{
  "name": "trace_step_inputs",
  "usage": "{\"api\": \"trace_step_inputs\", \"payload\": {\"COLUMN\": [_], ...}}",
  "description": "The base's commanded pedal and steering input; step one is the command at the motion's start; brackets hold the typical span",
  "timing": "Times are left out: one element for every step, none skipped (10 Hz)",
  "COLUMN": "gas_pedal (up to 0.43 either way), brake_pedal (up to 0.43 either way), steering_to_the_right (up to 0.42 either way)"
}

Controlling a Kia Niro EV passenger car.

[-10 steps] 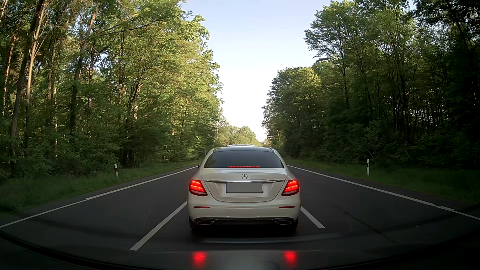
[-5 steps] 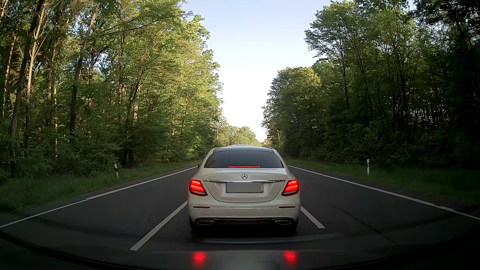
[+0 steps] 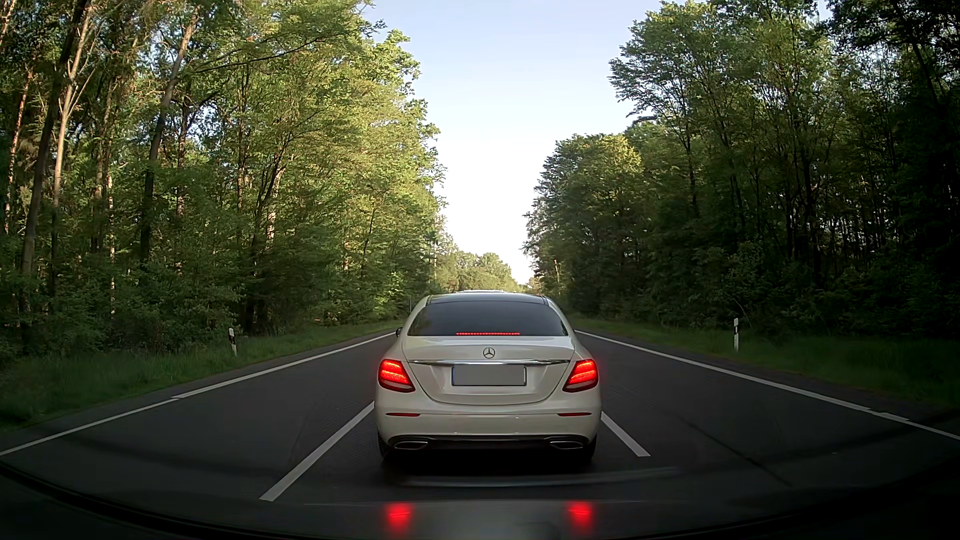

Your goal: Follow the waypoints while adhering to traffic rules and regulations

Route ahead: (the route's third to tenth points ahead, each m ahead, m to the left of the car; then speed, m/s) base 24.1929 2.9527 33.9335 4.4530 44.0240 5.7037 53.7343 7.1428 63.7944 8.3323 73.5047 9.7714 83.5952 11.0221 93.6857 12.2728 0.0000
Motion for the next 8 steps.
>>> {"api": "trace_step_inputs", "payload": {"gas_pedal": [0.0,0.0,0.0,0.0,0.0,0.0,0.0,0.0], "brake_pedal": [0.39,0.39,0.39,0.39,0.39,0.39,0.39,0.39], "steering_to_the_right": [-0.002,-0.002,-0.002,-0.002,-0.002,-0.002,-0.002,-0.002]}}
